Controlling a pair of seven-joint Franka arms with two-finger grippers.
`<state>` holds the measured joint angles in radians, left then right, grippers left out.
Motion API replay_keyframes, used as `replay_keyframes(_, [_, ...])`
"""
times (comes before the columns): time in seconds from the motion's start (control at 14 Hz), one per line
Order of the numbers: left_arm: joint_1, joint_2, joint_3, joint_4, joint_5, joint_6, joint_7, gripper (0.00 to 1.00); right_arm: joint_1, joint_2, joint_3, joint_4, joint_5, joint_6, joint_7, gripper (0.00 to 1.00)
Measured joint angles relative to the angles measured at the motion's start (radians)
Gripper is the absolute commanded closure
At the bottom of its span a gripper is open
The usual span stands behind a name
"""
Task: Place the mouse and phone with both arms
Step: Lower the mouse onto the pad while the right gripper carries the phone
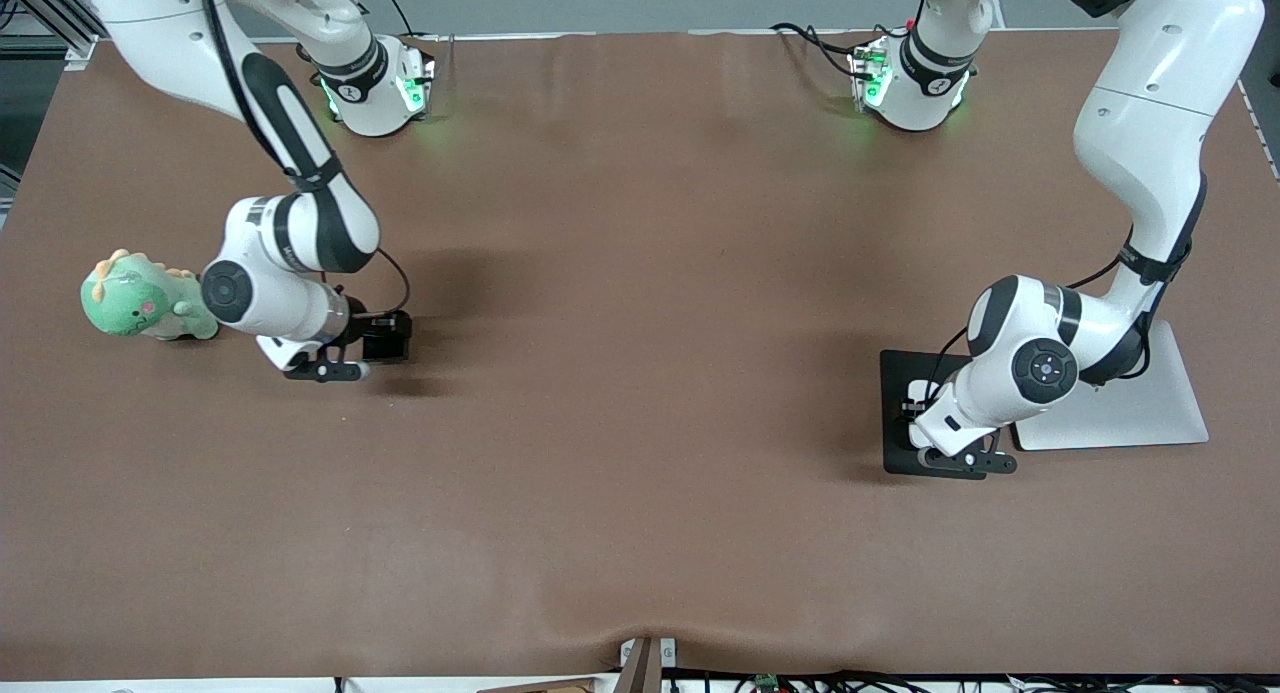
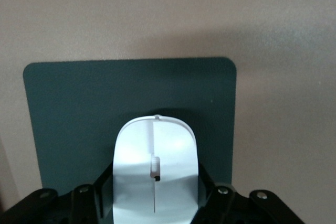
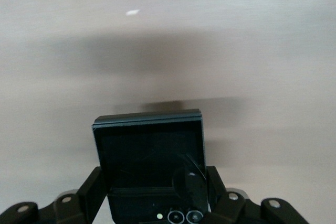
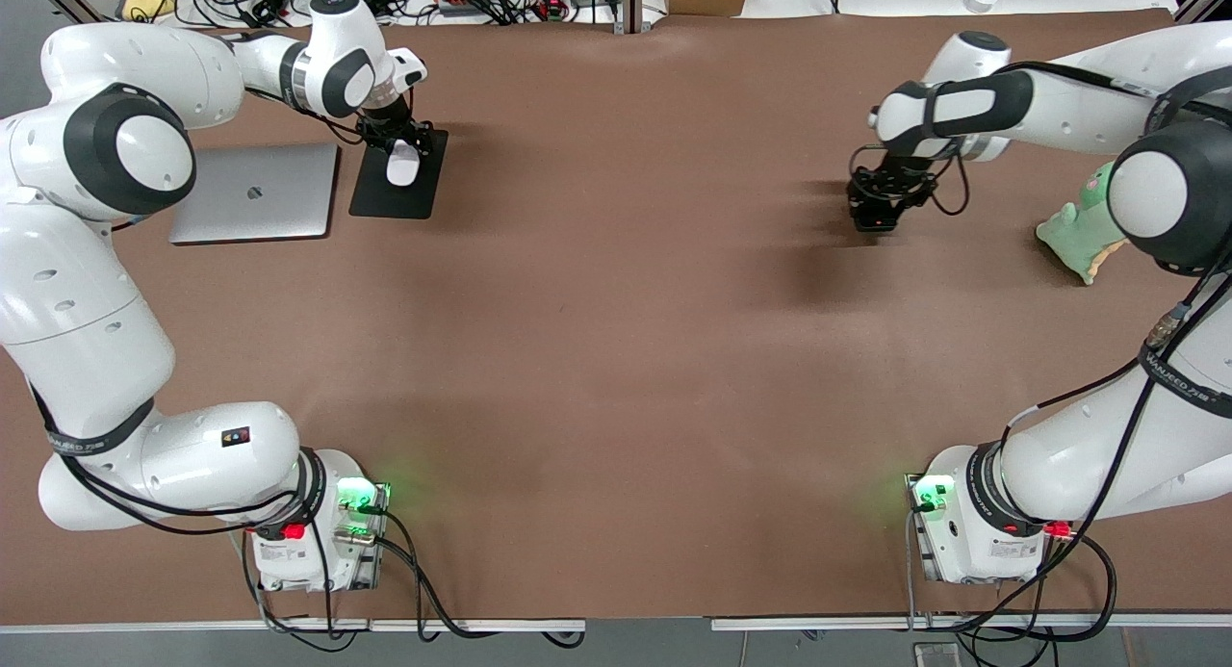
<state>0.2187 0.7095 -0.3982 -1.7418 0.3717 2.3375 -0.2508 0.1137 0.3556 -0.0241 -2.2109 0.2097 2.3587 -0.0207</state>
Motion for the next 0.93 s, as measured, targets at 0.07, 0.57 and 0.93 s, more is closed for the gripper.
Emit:
replay_keyframes(0.07, [0.000, 0.009, 0.000, 0.010, 0.000, 0.000, 0.000, 0.19, -0.033, 0.000, -0.001, -0.002, -0.012, 0.001, -0.029, 1.00])
replay_keyframes(0.57, [0.000, 0.029, 0.000, 0.036, 0.000, 0.001, 0.000, 0.00, -0.190, 0.005, -0.003, -0.014, -0.080, 0.004, -0.103, 1.00])
replay_keyframes(0.93, [0.003, -0.073, -0.003, 0.053, 0.001, -0.125, 0.001, 0.00, -0.247, 0.042, -0.005, -0.025, -0.082, 0.019, -0.103, 0.83])
